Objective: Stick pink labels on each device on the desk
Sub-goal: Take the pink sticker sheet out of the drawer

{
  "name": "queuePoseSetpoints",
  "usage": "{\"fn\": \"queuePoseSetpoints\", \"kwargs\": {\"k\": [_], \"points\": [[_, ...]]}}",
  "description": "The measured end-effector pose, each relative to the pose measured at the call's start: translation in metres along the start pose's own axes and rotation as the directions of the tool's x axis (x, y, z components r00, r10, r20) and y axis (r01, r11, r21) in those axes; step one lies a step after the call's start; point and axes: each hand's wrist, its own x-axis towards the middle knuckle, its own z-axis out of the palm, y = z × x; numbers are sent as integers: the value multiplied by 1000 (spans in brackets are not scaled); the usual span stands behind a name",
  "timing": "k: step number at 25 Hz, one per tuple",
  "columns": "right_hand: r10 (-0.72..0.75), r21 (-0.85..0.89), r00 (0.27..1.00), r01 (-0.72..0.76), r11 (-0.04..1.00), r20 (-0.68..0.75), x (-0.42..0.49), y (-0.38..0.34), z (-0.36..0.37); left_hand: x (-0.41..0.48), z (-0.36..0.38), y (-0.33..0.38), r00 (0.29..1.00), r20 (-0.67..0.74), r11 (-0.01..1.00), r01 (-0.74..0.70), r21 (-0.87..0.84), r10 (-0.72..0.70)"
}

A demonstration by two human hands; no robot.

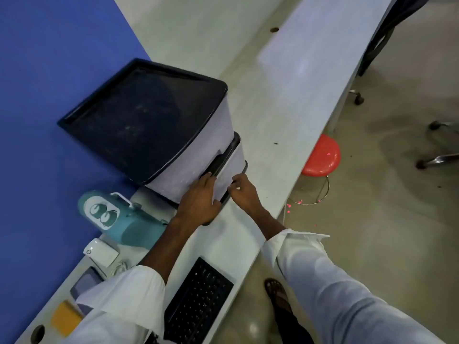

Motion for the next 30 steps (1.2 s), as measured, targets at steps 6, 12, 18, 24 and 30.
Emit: {"fn": "queuePoseSetpoints", "kwargs": {"k": [6,12,18,24,30], "points": [[283,255,957,-289,923,62,29,15,23,8,5,-6,998,-65,1000,-3,14,4],[466,447,873,-476,757,141,58,19,39,9,2,-6,997,-78,1000,19,19,-17],[497,558,858,-477,679,128,35,29,29,10,-4,-4,996,-28,993,91,75,-89],[521,568,852,-456,685,55,-5,41,-6,4,7,2,984,-169,963,7,-269,-55],[539,565,842,-448,693,7,-10,39,-18,41,67,-3,925,288,795,364,-486,-247]]}}
